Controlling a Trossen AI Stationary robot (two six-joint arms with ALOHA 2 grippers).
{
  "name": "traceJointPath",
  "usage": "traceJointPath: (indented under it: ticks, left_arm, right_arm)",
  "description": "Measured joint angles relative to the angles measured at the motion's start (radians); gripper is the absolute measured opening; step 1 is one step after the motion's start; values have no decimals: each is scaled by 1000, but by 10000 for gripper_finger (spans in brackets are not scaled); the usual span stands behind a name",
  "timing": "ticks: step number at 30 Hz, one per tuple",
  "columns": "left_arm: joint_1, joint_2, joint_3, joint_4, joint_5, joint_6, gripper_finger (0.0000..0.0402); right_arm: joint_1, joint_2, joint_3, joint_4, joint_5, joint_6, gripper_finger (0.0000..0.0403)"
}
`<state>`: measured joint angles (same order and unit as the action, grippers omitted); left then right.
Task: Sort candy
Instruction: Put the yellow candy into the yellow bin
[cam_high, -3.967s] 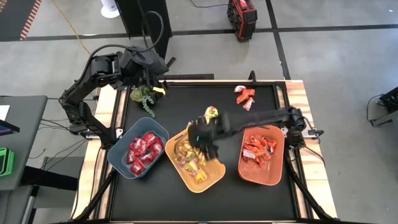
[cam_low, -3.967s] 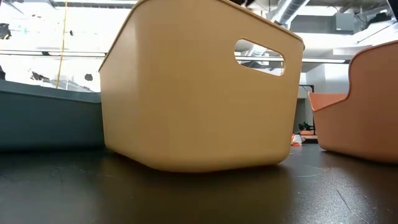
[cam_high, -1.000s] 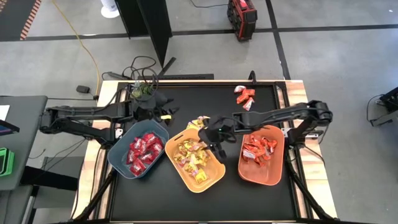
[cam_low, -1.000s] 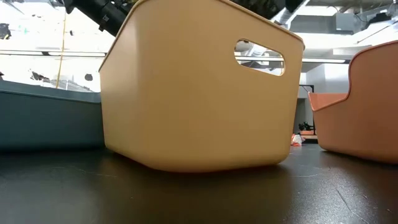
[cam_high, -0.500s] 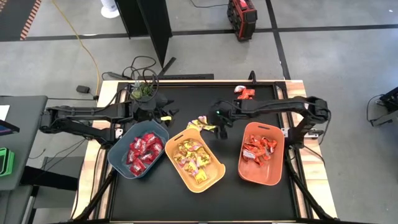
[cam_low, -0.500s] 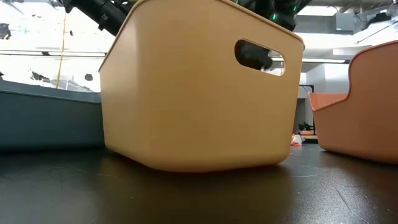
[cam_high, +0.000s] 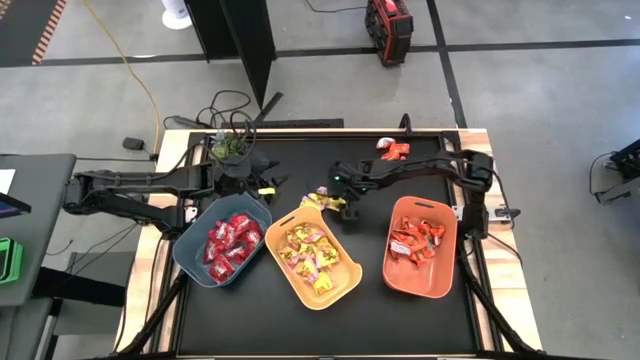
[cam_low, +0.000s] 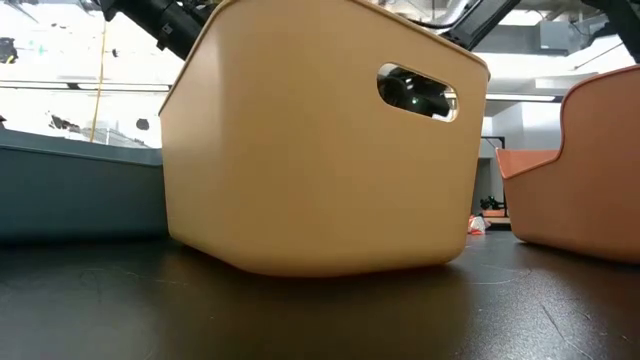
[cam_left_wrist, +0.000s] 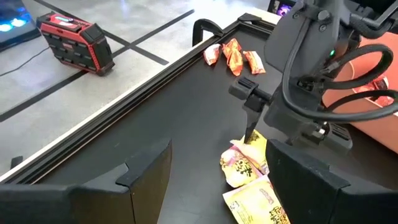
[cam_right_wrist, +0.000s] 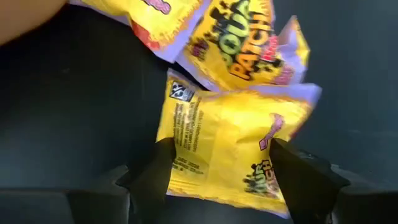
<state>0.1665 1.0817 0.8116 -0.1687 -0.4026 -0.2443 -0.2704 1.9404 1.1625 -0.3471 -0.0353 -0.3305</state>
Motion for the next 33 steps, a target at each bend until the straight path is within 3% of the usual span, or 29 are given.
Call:
traceJointPath:
  ticks: [4, 9, 11, 16, 22, 28, 33]
  left_arm:
    - [0, 0, 0, 0, -1, 4, 254]
    - [0, 0, 0, 1, -2, 4, 254]
    - [0, 0, 0, 1, -2, 0, 254]
    - [0, 0, 0, -1, 22, -8, 254]
    - [7, 0, 0, 1, 24, -24, 254]
    - [20, 0, 0, 2, 23, -30, 254]
    - [19, 0, 0, 29, 22, 8, 254]
  right_arm:
    - [12, -7, -1, -6, 3, -1, 213]
    - [22, -74, -7, -32, 13, -12, 59]
    - [22, -125, -9, -52, 13, -15, 19]
    - [56, -279, -8, -43, 11, -19, 25]
    - [194, -391, -4, 54, -126, -69, 15]
    - [315, -357, -5, 108, -127, -87, 29]
    - [351, -296, 11, 201, -126, -24, 76]
